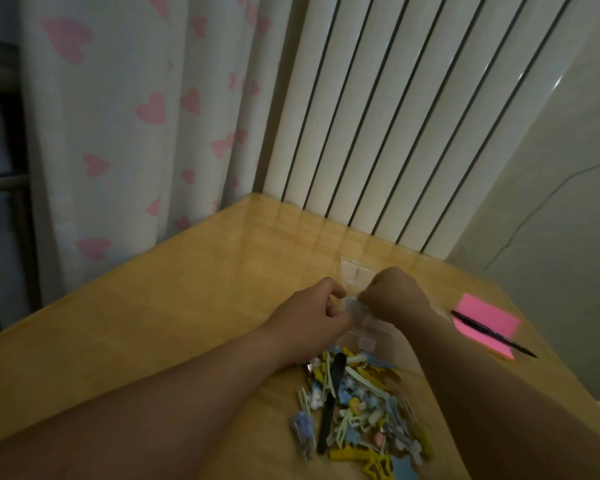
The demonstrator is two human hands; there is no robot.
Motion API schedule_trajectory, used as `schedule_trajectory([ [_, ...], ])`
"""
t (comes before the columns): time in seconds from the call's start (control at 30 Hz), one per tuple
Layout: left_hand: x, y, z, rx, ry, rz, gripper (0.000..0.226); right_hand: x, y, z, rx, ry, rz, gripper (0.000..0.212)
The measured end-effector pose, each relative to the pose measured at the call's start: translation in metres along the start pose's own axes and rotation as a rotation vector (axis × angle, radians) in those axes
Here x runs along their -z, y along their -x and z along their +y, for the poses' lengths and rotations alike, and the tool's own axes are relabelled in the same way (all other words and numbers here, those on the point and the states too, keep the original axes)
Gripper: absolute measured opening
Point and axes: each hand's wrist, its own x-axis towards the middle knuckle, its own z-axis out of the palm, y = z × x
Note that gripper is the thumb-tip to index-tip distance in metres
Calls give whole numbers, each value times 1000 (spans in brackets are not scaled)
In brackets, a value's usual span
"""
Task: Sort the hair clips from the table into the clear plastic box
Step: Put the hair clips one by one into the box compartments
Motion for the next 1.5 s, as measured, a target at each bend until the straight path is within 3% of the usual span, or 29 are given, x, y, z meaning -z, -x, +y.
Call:
schedule_trajectory([
  [0.3, 1, 2, 3, 8, 18, 7, 38, 8, 13, -4, 75, -102, -5, 25],
  [0.53, 1, 2, 4, -18, 13, 16, 29, 45, 95, 34, 260, -387, 274, 14],
  [0.63, -1, 1, 4, -33, -30, 23, 24, 54, 133, 53, 304, -414, 117, 13],
  [0.83, -1, 2, 4, -48, -68, 38, 22, 63, 144, 72, 230, -41, -352, 16],
  [0.97, -1, 2, 3, -51, -71, 51, 23, 64, 148, 70, 180, 86, -503, 27],
  [1.2, 1, 2, 2, -71, -74, 36, 28, 58, 152, 59, 216, 109, -435, 21],
  [1.5, -1, 0, -2, -43, -6, 25, 28, 68, 138, 67, 239, -389, -146, 18],
])
